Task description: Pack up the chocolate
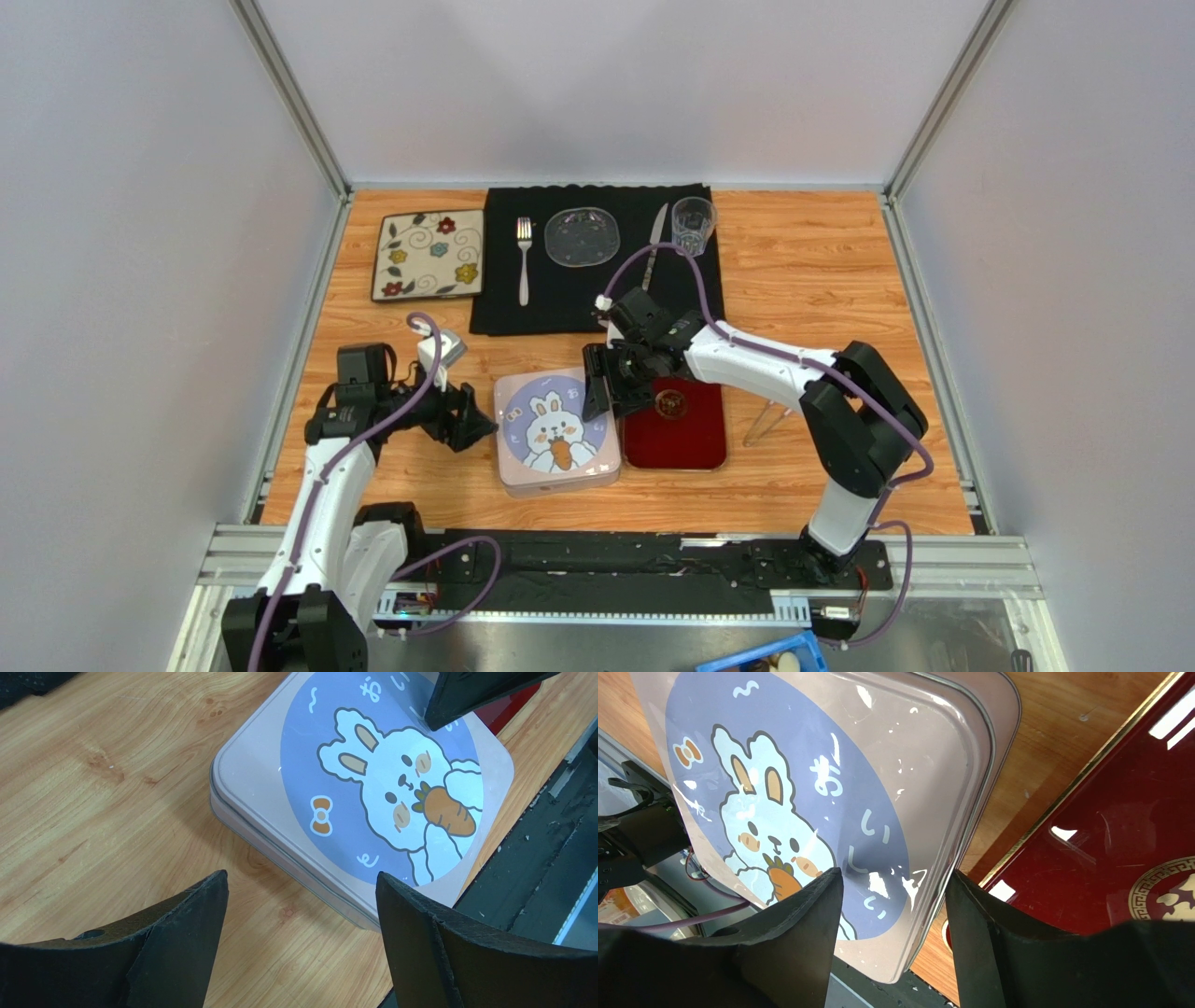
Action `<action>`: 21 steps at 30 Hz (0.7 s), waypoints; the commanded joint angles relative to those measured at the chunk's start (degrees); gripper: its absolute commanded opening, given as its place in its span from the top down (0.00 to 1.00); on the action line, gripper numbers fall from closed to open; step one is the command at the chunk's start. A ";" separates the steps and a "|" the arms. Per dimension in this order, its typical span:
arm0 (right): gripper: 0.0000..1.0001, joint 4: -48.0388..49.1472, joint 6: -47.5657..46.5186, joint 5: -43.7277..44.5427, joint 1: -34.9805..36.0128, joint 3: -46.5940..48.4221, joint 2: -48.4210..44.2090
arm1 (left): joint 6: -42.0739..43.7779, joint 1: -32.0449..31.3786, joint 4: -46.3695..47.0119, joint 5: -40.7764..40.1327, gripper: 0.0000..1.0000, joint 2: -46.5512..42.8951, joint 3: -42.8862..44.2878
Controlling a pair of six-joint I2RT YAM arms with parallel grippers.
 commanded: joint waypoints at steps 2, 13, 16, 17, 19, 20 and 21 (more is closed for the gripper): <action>0.42 -1.83 -1.27 3.09 1.35 3.81 -2.38 | 0.07 0.04 2.05 2.18 0.15 0.37 -0.60; 0.43 -2.89 -1.89 4.59 1.61 4.60 -3.70 | 0.34 0.04 4.85 2.18 0.16 1.60 -4.64; 0.43 -2.72 -1.80 4.59 1.70 4.60 -4.05 | 0.16 0.04 6.09 1.56 0.17 2.39 -5.09; 0.43 -2.54 -1.80 4.59 1.70 4.60 -4.05 | 0.16 -0.05 6.26 1.48 0.17 2.65 -5.09; 0.43 -2.37 -1.88 4.59 1.70 4.17 -3.96 | 0.16 -0.05 6.62 1.30 0.17 2.83 -5.09; 0.43 -2.10 -1.88 4.76 1.61 3.90 -3.88 | 0.07 -0.05 6.79 1.39 0.17 2.91 -5.00; 0.43 -1.93 -1.88 4.85 1.70 3.64 -3.70 | -0.19 -0.05 6.88 1.56 0.17 2.92 -5.00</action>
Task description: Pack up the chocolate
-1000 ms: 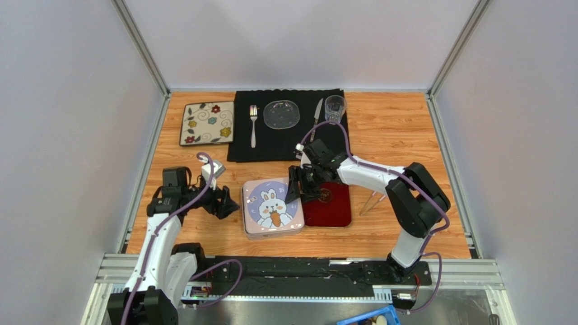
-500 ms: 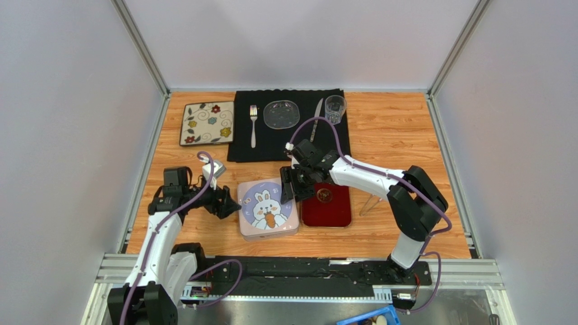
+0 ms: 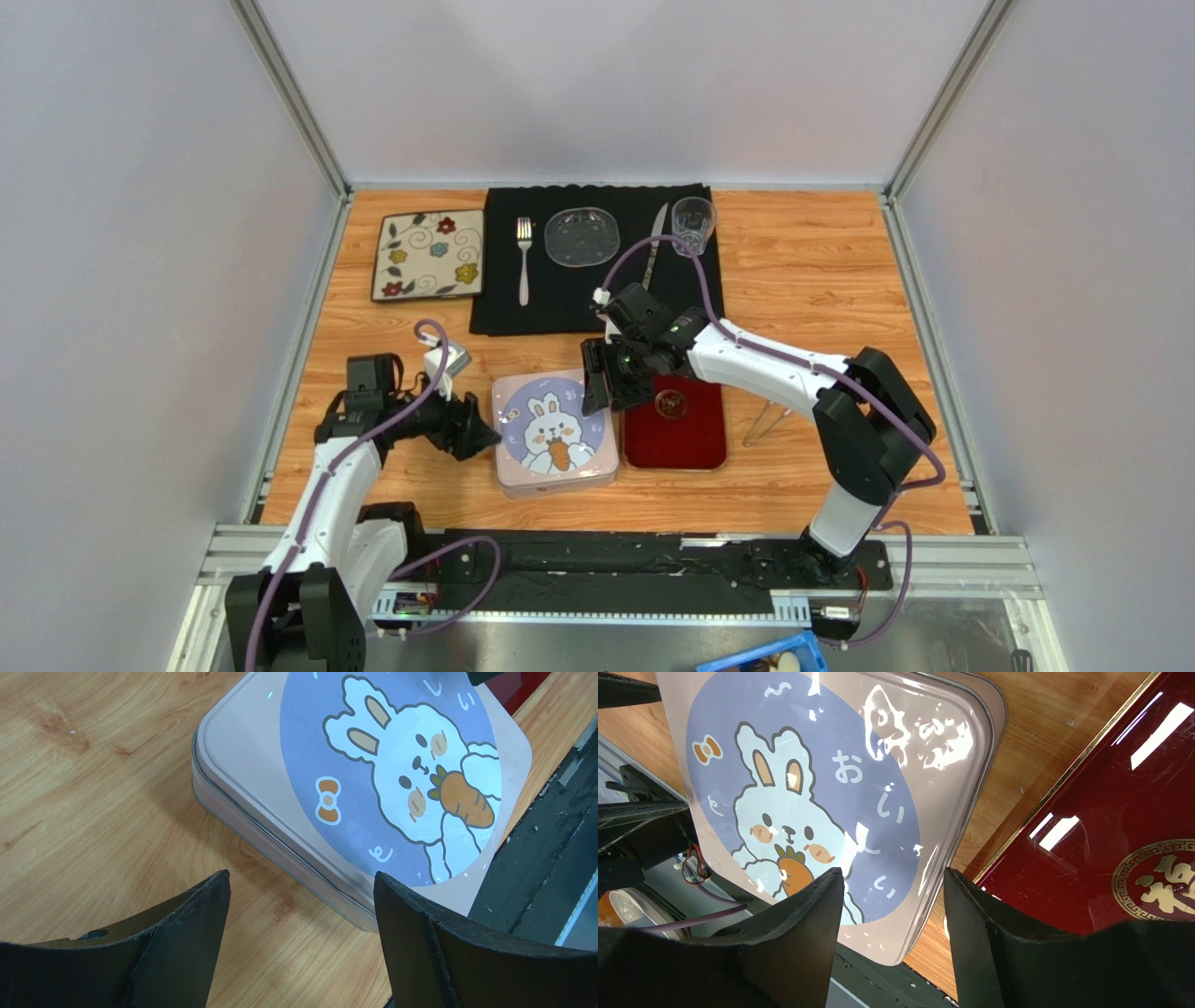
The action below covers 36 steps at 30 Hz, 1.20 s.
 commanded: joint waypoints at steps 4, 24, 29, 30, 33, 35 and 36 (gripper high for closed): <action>0.43 3.65 -0.51 0.48 0.37 -0.15 -1.32 | -0.10 -0.31 3.34 0.82 0.18 0.23 -0.06; 0.44 6.82 1.16 -0.84 0.37 -1.73 -5.18 | 1.74 -2.33 5.54 -4.81 0.20 -0.21 -3.66; 0.45 8.32 2.31 -2.16 0.37 -1.82 -5.36 | 2.71 -2.33 4.93 -5.95 0.21 -0.74 -4.01; 0.45 8.49 2.31 -2.16 0.37 -1.82 -5.19 | 2.88 -2.33 4.84 -6.04 0.21 -1.00 -4.36; 0.45 8.50 2.04 -1.55 0.19 -2.17 -5.44 | 3.32 -2.42 4.57 -6.65 0.21 -1.44 -4.89; 0.45 7.97 1.87 0.29 -0.51 -2.70 -6.24 | 3.85 -2.33 4.05 -6.83 0.21 -1.35 -5.07; 0.46 7.79 1.95 1.00 -1.04 -3.40 -6.85 | 3.94 -2.42 4.05 -7.09 0.21 -1.53 -5.42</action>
